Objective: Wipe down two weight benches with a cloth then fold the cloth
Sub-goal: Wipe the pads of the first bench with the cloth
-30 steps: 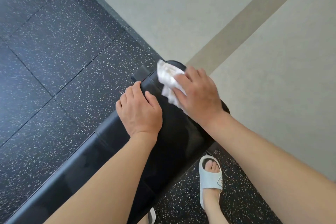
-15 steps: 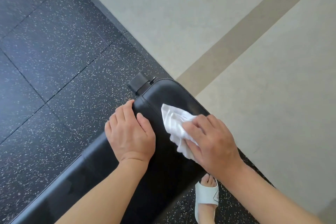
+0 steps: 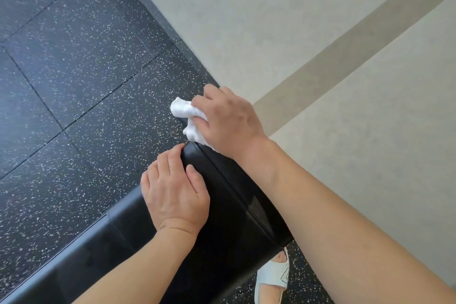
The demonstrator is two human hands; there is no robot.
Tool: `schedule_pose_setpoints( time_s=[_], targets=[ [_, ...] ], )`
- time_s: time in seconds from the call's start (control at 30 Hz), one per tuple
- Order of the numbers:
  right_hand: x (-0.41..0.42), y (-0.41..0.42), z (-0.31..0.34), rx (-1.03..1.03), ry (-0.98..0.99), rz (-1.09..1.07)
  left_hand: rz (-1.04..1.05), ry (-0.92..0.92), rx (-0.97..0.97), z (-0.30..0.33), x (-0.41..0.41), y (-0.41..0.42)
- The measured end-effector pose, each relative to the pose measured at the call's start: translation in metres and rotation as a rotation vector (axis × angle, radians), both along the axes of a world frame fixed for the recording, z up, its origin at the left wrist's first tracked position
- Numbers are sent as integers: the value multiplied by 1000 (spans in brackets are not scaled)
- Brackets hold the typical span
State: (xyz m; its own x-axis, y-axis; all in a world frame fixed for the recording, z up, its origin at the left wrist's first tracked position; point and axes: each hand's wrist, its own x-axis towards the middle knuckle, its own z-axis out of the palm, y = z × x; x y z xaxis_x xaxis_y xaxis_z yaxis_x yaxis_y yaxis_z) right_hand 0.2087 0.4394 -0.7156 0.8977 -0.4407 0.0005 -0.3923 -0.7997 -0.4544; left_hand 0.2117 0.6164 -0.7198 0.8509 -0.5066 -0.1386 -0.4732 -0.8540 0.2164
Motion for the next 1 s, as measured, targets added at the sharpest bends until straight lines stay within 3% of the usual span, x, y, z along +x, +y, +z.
schedule_pose_setpoints(
  time_s=[0.1, 0.2, 0.37, 0.5, 0.67, 0.73, 0.8, 0.87, 0.93, 1.0],
  targets=[
    [-27, 15, 8, -22, -64, -48, -4, 7, 6, 1, 0, 0],
    [-110, 48, 12, -28, -150, -30, -5, 10, 1, 1, 1, 1],
    [-214, 58, 10, -36, -84, 63, 4, 5, 2, 1, 1, 0],
    [-169, 48, 9, -54, -54, 32, -4, 9, -17, 0, 1, 3],
    [-31, 21, 7, 5, -64, -33, -6, -13, -26, -3, 1, 5],
    [19, 8, 4, 112, 106, 124, -10, -22, -28, -6, 1, 6],
    [50, -6, 1, 313, 404, 266, -14, -22, -27, -7, 1, 6],
    [57, -18, -5, 478, 572, 304, -22, -28, -47, -6, 2, 7],
    [41, -32, -6, 540, 506, 254, -32, -20, -83, -5, 3, 8],
    [9, -45, -9, 658, 320, 140, -35, -3, -100, -4, 4, 8]
  ],
)
